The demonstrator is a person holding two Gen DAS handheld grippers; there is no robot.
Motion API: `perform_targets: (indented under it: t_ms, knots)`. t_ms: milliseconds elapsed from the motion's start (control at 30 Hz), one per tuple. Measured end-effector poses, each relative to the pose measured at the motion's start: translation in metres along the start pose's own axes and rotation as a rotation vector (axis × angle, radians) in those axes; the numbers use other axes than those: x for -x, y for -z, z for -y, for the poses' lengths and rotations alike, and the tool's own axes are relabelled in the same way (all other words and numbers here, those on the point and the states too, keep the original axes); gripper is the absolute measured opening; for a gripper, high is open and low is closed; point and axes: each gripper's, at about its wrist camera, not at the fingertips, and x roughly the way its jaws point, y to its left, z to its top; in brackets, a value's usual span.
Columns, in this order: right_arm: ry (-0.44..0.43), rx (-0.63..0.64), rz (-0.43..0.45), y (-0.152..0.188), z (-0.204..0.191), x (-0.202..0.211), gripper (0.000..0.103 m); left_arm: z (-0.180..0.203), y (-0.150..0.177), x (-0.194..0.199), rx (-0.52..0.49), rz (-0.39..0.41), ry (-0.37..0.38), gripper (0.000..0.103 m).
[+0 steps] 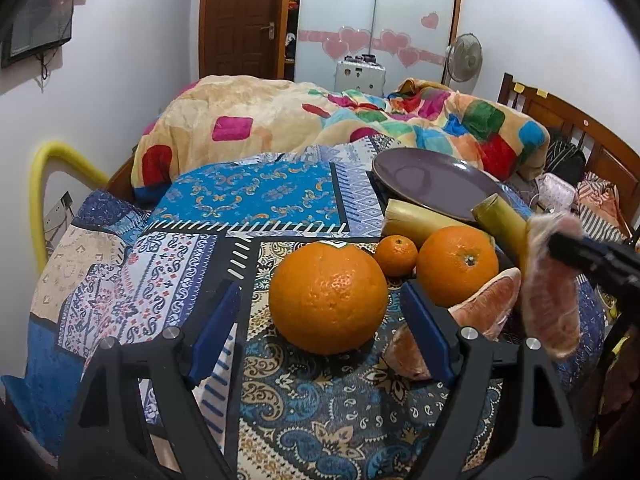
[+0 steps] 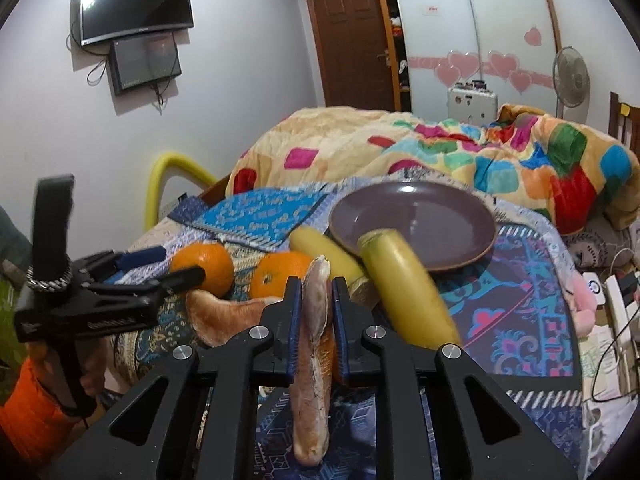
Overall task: Organize fruits
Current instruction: 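Grasp the long pink pomelo segment with the right gripper while the left gripper reaches for an orange, then carry the pomelo segment onto the purple plate with the right gripper while the left gripper carries the orange there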
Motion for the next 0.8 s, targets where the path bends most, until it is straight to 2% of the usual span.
perform_targets:
  t_ms: [367, 433, 500, 800]
  knots:
    - [0.012, -0.028, 0.059, -0.014, 0.012, 0.015, 0.013, 0.0, -0.005, -0.014, -0.004, -0.027, -0.005, 0.081]
    - [0.014, -0.029, 0.066, -0.016, 0.014, 0.017, 0.013, 0.001, -0.006, -0.016, -0.01, -0.033, -0.002, 0.072]
    - [0.011, -0.031, 0.075, -0.018, 0.016, 0.021, 0.013, 0.002, -0.007, -0.017, -0.015, -0.038, 0.015, 0.068]
    - [0.05, -0.023, 0.127, -0.028, 0.021, 0.04, 0.013, 0.01, -0.013, -0.014, -0.044, -0.044, -0.013, 0.066]
